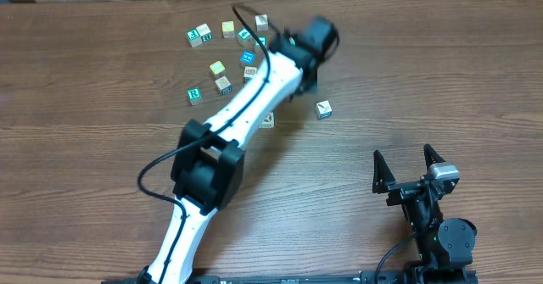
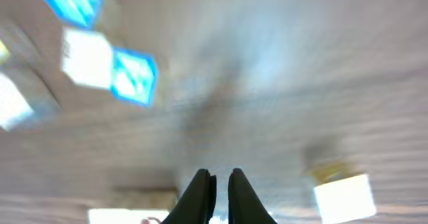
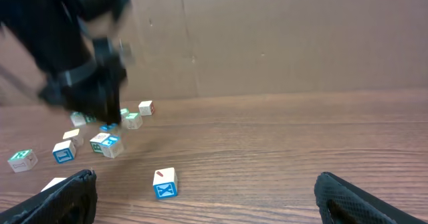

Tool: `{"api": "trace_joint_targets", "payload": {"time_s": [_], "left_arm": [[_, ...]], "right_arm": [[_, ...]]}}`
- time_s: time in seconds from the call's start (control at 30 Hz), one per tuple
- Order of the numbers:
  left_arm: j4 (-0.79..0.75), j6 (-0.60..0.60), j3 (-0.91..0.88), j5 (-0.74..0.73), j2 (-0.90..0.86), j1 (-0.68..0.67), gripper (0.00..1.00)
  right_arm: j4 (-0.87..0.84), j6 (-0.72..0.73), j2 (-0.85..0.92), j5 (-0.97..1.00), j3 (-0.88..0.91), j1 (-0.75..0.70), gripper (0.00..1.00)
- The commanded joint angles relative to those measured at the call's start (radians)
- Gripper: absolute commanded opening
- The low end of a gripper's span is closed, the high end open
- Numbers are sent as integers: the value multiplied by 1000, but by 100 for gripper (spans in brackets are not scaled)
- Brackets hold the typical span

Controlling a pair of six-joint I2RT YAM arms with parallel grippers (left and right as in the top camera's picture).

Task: Form a horizontal line
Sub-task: 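Open the left gripper and retract the left arm to the upper left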

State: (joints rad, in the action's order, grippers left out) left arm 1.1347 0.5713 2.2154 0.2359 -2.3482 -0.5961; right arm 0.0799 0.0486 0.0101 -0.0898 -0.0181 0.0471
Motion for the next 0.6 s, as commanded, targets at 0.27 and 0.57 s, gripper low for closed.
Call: {"api": "trace_joint_targets", "payload": {"time_s": [0.27, 0.57], "left_arm": [[324, -36, 323, 103, 14, 354, 14], [414, 38, 257, -72, 14, 684, 44]], "right_arm": [[-3, 3, -7, -2, 10, -3, 100], [-3, 3, -7, -2, 10, -3, 100]]}}
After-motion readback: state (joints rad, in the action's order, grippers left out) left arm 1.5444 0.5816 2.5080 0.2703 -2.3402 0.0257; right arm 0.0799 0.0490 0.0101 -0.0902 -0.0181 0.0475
